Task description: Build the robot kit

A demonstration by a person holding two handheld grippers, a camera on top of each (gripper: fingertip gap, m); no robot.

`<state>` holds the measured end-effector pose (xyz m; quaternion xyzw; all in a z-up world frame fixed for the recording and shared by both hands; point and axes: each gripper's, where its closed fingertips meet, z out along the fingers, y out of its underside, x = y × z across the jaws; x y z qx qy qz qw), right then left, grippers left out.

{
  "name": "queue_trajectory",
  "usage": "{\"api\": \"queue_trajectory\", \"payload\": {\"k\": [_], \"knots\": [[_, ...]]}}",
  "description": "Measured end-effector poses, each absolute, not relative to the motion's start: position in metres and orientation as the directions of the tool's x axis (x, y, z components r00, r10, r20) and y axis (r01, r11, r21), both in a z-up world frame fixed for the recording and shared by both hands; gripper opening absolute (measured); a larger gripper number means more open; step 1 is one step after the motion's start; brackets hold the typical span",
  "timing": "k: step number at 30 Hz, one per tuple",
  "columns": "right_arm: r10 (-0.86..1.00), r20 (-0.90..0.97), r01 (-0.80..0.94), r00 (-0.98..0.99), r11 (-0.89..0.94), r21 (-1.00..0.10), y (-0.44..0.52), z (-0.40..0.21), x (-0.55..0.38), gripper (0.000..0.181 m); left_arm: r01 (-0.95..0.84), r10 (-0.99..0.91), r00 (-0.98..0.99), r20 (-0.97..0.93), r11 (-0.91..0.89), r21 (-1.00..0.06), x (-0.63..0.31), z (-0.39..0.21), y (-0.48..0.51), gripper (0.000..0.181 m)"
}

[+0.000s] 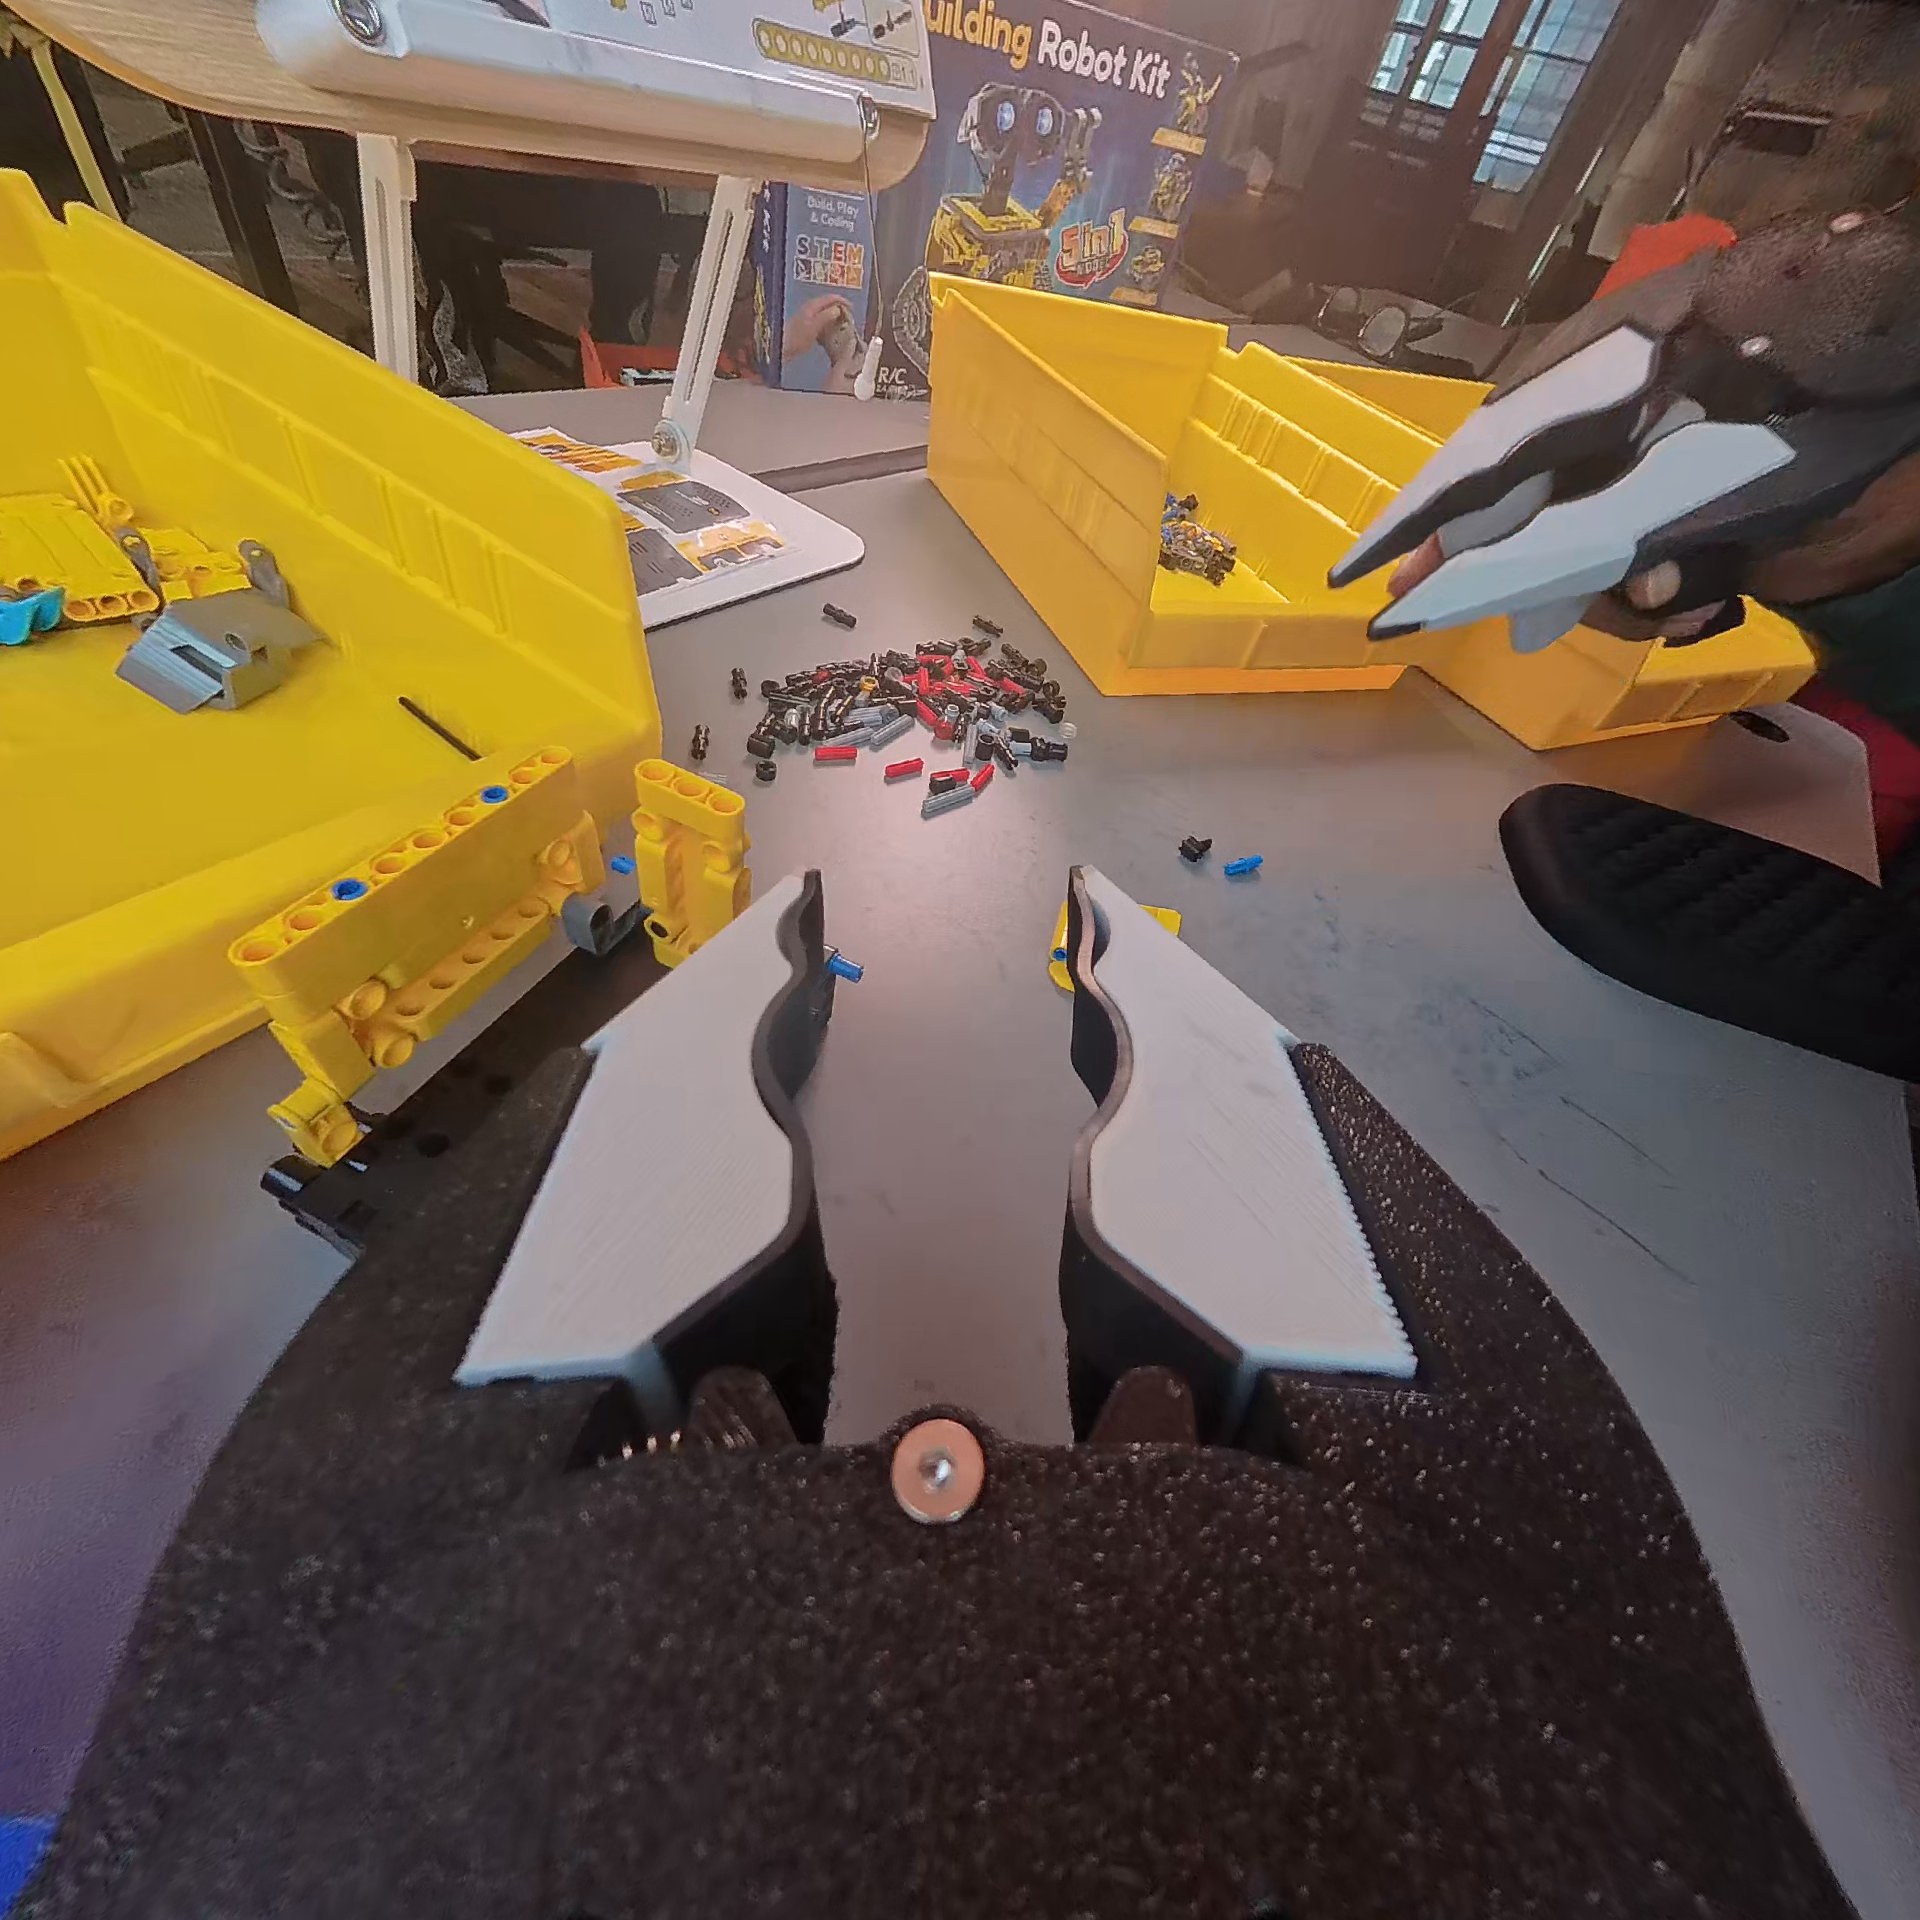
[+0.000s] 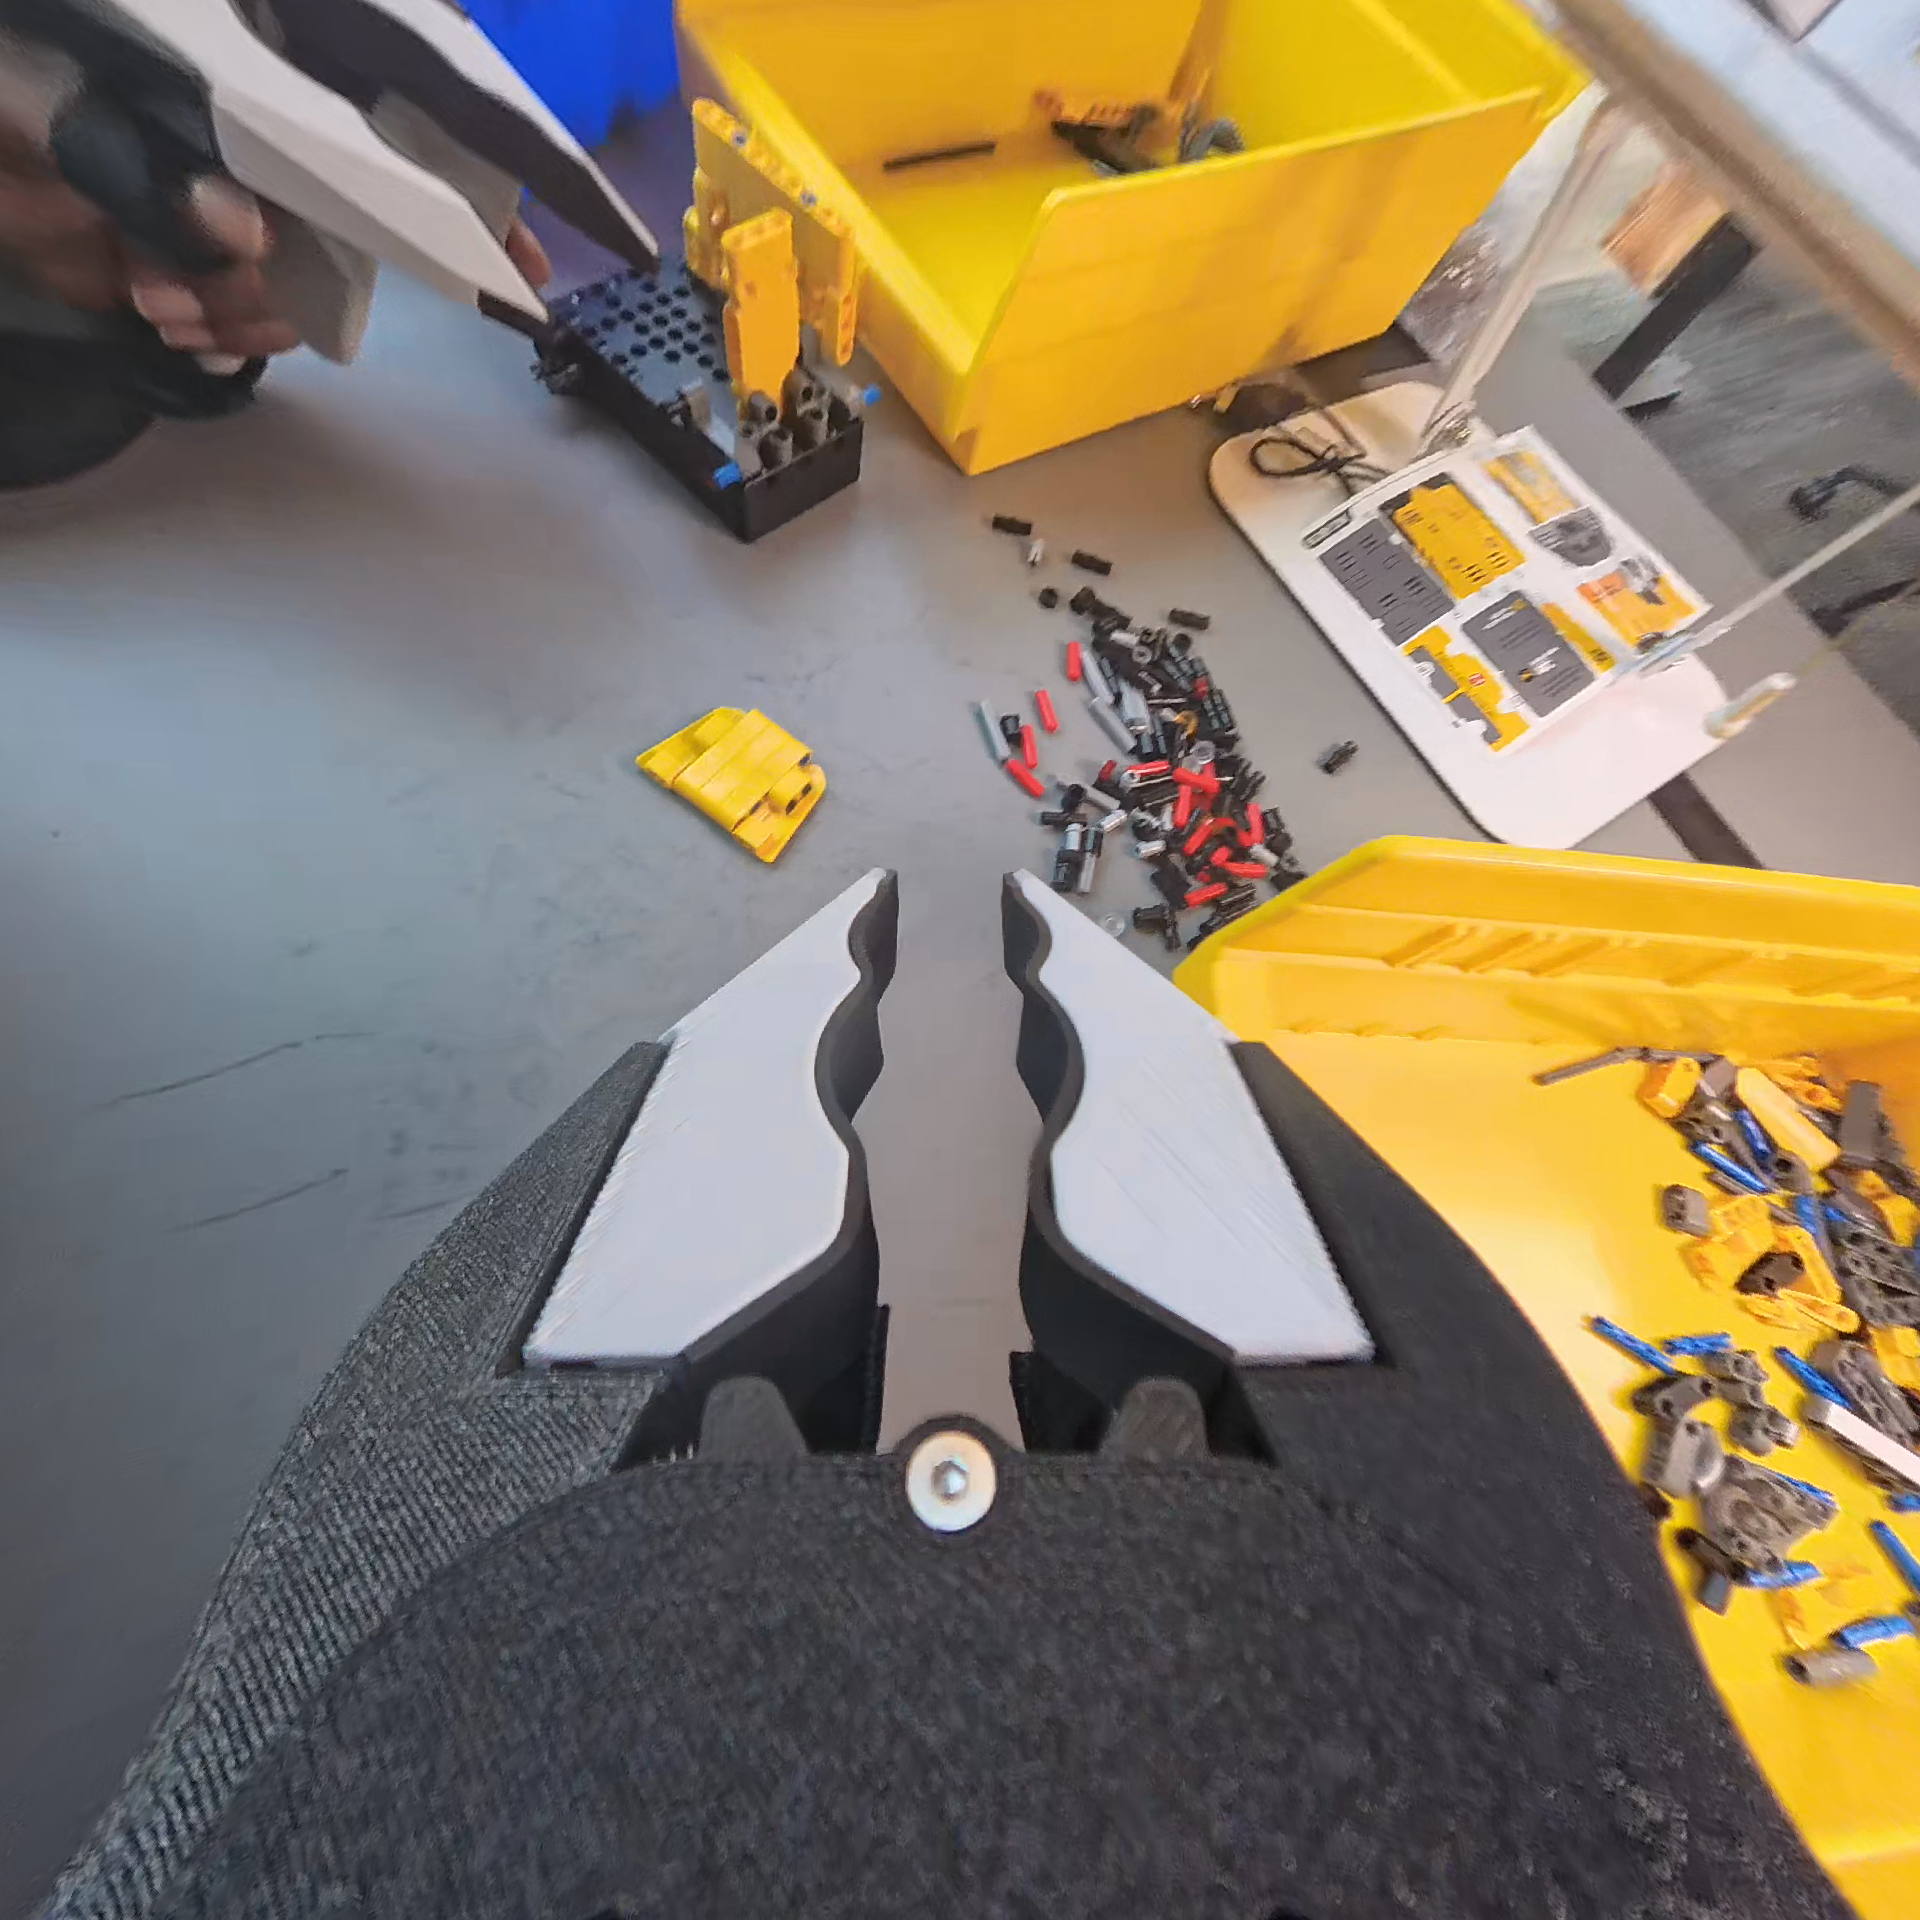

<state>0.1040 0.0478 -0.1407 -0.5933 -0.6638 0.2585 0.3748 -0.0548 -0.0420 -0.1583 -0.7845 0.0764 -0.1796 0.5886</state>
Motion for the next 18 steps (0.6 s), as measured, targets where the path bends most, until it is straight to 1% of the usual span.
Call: {"api": "queue_trajectory", "payload": {"k": [5, 11, 14, 18], "knots": [[0.967, 0.216, 0.445, 0.138, 0.134, -0.885, 0.069, -0.095, 0.127, 0.026, 0.094, -0.328, 0.924, 0.194, -0.296, -0.95, -0.055, -0.159, -0.042, 0.045], [0.9, 0.242, 0.3, 0.364, 0.132, -0.945, 0.102, -0.052, 0.176, 0.028, 0.091, -0.323, 0.927, 0.191, -0.299, -0.95, -0.056, -0.16, -0.041, 0.045], [0.843, 0.257, 0.276, 0.472, 0.135, -0.952, 0.125, -0.037, 0.211, 0.026, 0.09, -0.321, 0.928, 0.191, -0.303, -0.949, -0.056, -0.161, -0.04, 0.045], [0.742, 0.306, 0.327, 0.597, 0.123, -0.937, 0.164, -0.026, 0.268, 0.018, 0.096, -0.319, 0.927, 0.197, -0.307, -0.947, -0.057, -0.162, -0.039, 0.045]]}}
